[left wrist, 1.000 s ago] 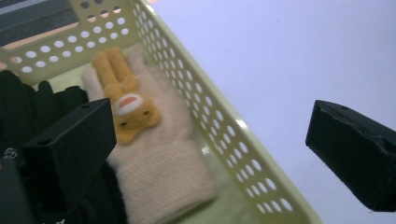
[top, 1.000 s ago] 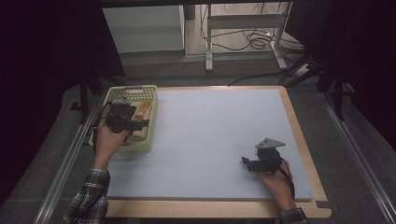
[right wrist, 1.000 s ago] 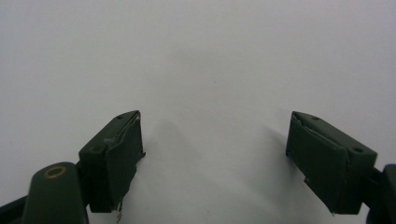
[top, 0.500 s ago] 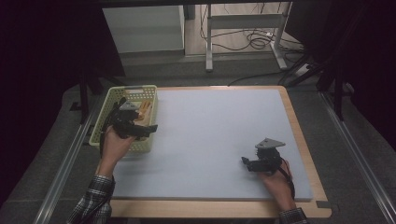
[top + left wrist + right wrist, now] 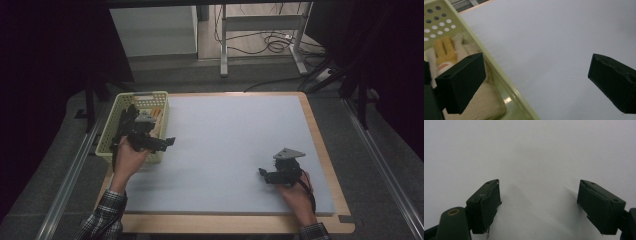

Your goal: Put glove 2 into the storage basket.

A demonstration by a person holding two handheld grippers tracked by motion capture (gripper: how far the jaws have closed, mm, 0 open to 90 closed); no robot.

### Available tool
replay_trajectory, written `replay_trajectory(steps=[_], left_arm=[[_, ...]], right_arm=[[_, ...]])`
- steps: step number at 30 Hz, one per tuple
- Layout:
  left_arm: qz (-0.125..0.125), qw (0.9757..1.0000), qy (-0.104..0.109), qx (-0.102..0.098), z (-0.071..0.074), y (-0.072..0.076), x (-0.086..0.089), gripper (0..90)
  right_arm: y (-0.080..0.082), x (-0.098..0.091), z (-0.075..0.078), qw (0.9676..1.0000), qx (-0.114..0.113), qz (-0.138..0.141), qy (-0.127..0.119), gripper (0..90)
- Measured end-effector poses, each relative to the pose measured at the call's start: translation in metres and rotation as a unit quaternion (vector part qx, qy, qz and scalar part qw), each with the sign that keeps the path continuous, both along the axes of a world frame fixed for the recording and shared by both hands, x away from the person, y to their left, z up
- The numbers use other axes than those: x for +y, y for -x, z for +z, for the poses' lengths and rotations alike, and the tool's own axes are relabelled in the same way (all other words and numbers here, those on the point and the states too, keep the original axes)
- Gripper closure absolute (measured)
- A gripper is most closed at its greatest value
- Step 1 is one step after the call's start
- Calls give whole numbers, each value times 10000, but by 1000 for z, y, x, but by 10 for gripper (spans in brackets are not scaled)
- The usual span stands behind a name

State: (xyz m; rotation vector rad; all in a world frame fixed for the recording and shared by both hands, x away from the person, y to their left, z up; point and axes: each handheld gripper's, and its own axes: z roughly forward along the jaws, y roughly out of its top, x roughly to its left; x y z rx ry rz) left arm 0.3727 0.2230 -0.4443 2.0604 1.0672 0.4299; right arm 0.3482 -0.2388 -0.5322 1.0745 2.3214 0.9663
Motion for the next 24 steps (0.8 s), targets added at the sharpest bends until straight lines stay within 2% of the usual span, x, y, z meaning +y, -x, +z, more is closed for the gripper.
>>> replay_trajectory(steps=[24], left_arm=[[-365, 9993, 7, -87, -6, 12, -29, 16]], right_arm=[[0, 0, 0, 10000, 3, 5, 6, 182]])
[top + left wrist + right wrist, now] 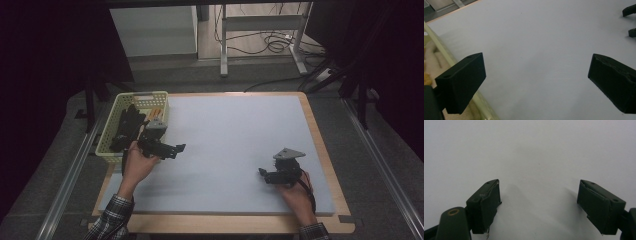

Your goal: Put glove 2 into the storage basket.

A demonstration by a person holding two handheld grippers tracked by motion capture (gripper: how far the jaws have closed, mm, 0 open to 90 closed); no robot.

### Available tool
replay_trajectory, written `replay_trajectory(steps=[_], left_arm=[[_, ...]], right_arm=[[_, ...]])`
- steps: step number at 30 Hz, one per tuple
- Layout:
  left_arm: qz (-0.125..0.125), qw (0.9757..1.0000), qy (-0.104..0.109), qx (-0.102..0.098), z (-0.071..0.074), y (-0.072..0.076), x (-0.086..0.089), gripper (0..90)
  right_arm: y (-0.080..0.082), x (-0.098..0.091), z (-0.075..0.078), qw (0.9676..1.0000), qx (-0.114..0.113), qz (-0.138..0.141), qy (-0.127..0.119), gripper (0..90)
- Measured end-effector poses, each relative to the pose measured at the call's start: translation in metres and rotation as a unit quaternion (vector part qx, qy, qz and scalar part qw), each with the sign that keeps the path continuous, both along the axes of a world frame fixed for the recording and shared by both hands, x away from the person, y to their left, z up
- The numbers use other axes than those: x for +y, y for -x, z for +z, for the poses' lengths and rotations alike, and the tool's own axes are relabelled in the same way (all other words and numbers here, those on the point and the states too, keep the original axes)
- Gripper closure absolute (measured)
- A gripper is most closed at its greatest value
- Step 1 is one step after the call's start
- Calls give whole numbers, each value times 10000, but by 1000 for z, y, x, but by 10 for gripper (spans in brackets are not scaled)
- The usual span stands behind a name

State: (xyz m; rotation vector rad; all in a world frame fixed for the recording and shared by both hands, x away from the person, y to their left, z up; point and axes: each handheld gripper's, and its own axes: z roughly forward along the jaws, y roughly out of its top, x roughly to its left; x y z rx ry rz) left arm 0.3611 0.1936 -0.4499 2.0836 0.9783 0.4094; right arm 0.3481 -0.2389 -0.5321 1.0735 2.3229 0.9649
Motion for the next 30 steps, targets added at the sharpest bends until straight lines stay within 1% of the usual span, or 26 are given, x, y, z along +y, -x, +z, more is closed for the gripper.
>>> replay_trajectory(steps=[11, 13, 30], left_arm=[[-132, 9999, 63, -8, -5, 5, -9, 16], [-144, 9998, 96, -8, -7, 6, -10, 16], [-363, 9992, 163, 27, -20, 14, -26, 17]], right_arm=[[0, 0, 0, 10000, -3, -1, 2, 182], [0, 0, 0, 10000, -5, -2, 4, 182], [0, 0, 0, 10000, -8, 3, 9, 182]])
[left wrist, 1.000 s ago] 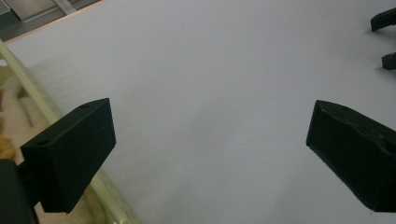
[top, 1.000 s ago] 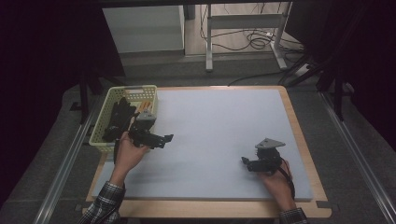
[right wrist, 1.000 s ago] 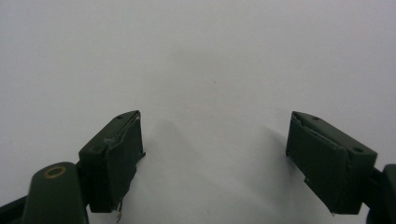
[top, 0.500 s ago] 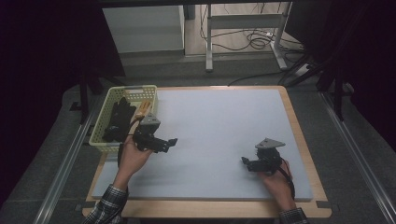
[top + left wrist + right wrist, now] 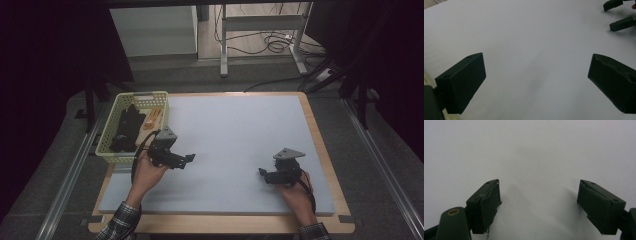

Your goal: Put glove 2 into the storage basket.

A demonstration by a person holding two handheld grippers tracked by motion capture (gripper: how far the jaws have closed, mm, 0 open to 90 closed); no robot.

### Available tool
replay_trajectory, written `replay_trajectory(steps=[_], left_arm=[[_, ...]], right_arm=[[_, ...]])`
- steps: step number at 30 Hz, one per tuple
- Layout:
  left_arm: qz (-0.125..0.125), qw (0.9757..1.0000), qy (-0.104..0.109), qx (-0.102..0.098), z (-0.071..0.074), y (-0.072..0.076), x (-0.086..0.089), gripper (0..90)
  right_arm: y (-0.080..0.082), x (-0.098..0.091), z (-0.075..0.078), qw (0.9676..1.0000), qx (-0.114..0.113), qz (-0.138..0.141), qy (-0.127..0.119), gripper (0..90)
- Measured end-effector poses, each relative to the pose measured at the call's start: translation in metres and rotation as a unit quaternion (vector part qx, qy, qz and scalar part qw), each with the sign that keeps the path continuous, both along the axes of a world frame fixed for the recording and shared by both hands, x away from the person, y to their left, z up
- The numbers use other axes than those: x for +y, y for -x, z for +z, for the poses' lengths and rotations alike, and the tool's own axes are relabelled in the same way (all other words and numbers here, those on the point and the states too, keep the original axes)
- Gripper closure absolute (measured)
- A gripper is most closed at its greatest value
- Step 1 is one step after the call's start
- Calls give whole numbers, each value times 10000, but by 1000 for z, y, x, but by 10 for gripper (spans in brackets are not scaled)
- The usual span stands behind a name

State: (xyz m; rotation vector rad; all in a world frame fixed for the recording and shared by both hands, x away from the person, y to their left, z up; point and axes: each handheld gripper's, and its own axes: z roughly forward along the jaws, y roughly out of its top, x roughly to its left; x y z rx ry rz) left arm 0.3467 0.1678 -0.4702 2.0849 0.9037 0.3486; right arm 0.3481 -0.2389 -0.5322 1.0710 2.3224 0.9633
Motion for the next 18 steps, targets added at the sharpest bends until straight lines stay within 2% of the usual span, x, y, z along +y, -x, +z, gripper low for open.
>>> replay_trajectory(steps=[14, 18], left_arm=[[-171, 9998, 81, 1, -13, 8, -10, 17], [-207, 9998, 32, -13, -17, 11, -12, 17]], right_arm=[[0, 0, 0, 10000, -1, -4, -1, 182], [0, 0, 0, 10000, 1, -4, -4, 182]])
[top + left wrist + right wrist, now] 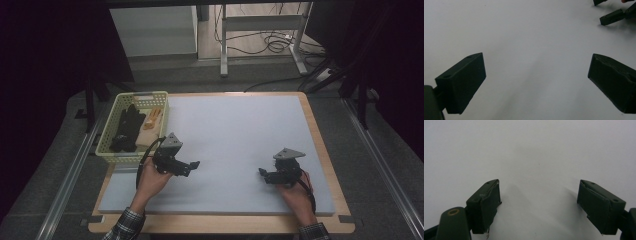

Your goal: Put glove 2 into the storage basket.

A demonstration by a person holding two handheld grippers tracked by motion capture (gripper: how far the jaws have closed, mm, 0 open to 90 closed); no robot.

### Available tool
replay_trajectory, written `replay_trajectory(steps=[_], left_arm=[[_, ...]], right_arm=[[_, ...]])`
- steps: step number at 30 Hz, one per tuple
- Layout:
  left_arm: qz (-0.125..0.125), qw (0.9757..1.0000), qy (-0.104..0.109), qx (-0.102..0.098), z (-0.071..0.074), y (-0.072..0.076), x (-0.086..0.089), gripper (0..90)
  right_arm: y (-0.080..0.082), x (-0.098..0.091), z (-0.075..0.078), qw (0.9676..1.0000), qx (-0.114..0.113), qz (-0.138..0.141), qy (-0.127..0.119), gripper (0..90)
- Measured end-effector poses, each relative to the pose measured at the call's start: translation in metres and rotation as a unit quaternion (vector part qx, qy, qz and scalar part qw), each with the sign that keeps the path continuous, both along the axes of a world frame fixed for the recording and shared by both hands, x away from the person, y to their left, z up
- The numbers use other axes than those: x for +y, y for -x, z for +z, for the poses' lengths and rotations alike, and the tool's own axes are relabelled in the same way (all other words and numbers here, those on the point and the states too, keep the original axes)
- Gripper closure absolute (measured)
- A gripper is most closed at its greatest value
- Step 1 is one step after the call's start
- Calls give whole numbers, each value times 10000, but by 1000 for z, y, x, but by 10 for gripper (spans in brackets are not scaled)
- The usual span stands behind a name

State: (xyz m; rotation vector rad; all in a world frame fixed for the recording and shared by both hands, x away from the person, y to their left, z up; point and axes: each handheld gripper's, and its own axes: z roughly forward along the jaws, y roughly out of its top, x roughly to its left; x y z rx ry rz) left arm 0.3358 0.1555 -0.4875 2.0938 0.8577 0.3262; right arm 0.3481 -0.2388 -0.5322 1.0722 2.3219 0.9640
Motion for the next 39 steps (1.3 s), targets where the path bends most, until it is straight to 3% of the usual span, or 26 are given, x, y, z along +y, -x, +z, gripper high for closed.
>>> replay_trajectory(steps=[18, 39], left_arm=[[-181, 9998, 33, 61, -20, 11, -9, 16], [-219, 9995, 62, 214, -42, 20, -5, 16]], right_arm=[[0, 0, 0, 10000, -4, 0, 3, 182], [0, 0, 0, 10000, -3, -1, 1, 182]])
